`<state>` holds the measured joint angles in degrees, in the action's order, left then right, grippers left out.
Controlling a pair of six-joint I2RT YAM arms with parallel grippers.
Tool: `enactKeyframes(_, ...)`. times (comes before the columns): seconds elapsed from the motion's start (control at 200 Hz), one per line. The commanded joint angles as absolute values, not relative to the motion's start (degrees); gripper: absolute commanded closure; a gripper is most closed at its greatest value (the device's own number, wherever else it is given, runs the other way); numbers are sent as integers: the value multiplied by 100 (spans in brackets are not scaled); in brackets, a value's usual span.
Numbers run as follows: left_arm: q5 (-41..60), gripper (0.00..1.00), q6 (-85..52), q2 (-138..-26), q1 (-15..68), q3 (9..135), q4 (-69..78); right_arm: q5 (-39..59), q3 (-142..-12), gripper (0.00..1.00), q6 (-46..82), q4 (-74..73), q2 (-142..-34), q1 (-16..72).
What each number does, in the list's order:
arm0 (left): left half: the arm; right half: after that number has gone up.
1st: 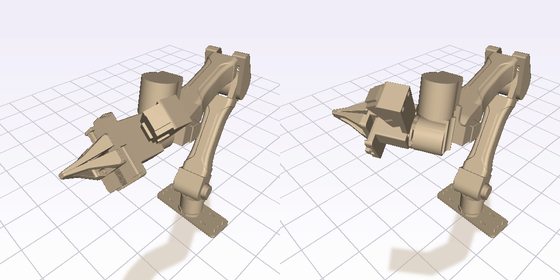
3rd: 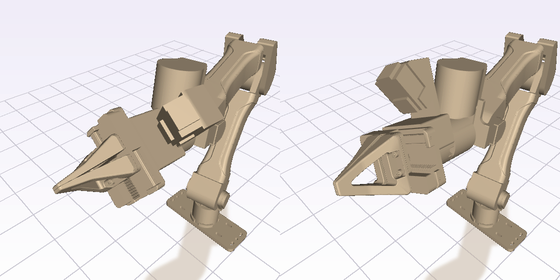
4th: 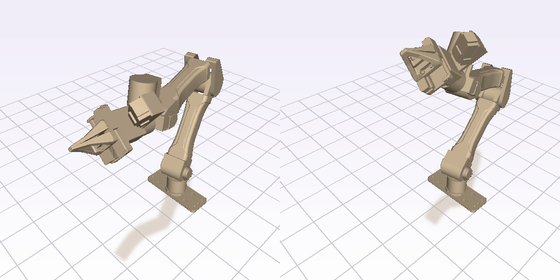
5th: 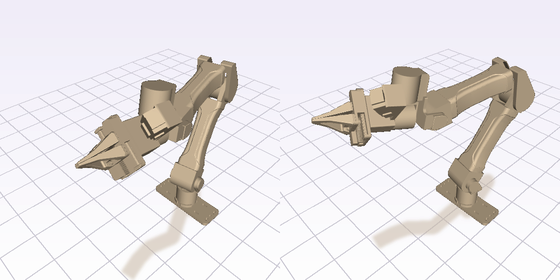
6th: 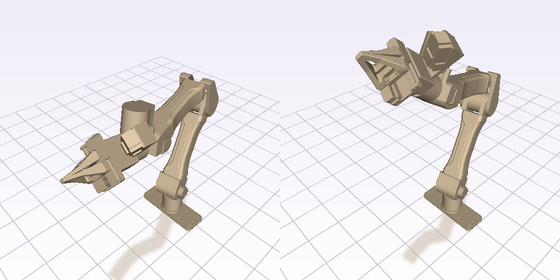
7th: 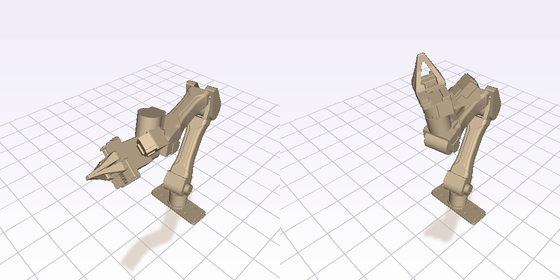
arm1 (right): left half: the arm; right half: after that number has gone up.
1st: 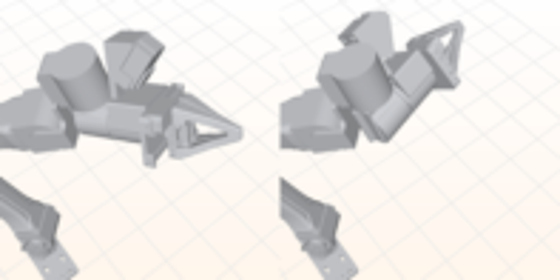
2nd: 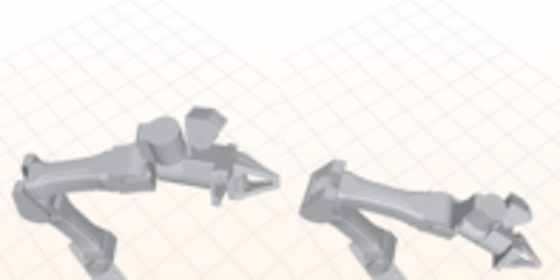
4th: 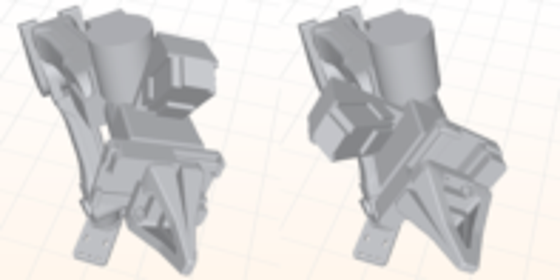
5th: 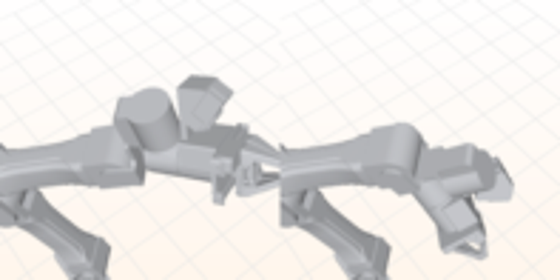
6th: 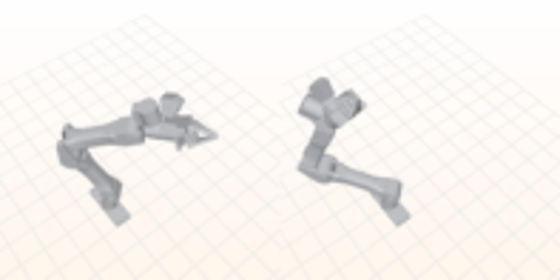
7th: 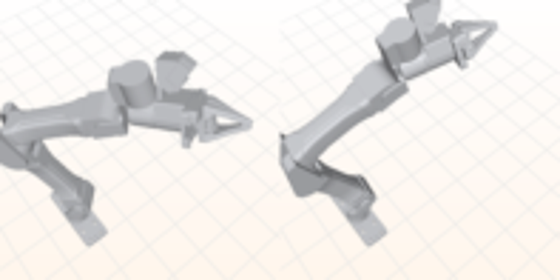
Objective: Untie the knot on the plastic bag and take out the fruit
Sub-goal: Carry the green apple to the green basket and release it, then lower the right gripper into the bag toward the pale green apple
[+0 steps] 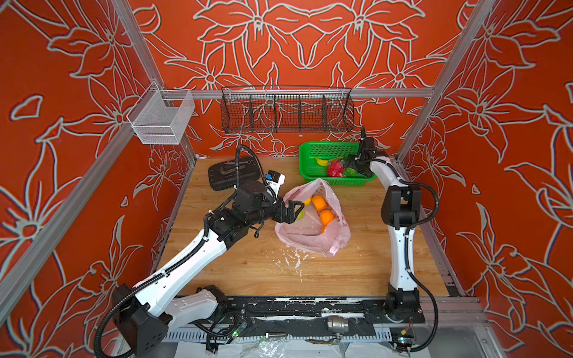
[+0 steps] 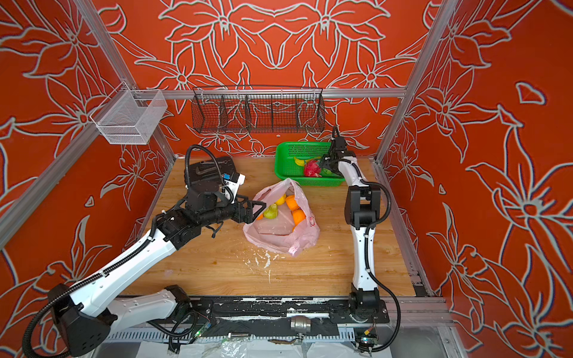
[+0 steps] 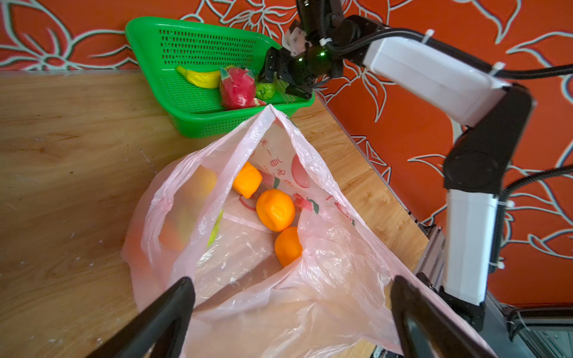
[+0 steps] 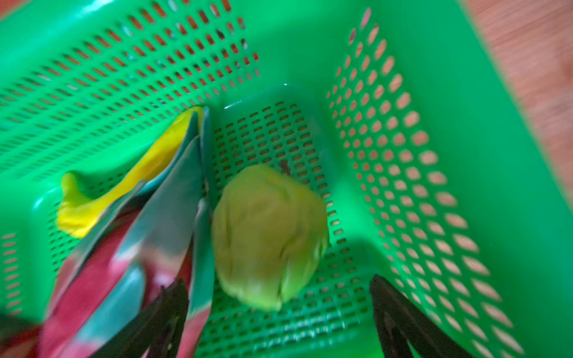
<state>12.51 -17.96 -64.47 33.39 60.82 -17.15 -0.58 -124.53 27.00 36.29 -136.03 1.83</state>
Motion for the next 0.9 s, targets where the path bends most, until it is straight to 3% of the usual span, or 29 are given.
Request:
enactKeyframes(0.0,721,3,-1779,-6561,3359,6217,-2135,134,-11936,6,2713,3248,-12546,167)
enactKeyframes(0.135,146,2,-1757,-6825,3325,6372,-2590,538,-10976,7,2836,2736,-11434,215)
enactKeyframes(0.365,139,3,-1851,-7237,3131,6513,-2902,1199,-9500,9,2838,2152,-9504,648)
enactKeyframes(0.48,227,4,-1811,-7417,3059,6530,-2883,607,-9023,10,2311,2244,-8733,1229)
enactKeyframes(0.585,340,5,-1765,-7632,3028,6607,-2900,130,-8759,10,1960,2404,-8253,1791)
enactKeyframes(0.896,422,10,-1670,-8420,2937,6705,-2695,886,-7347,18,2777,1526,-7327,2926)
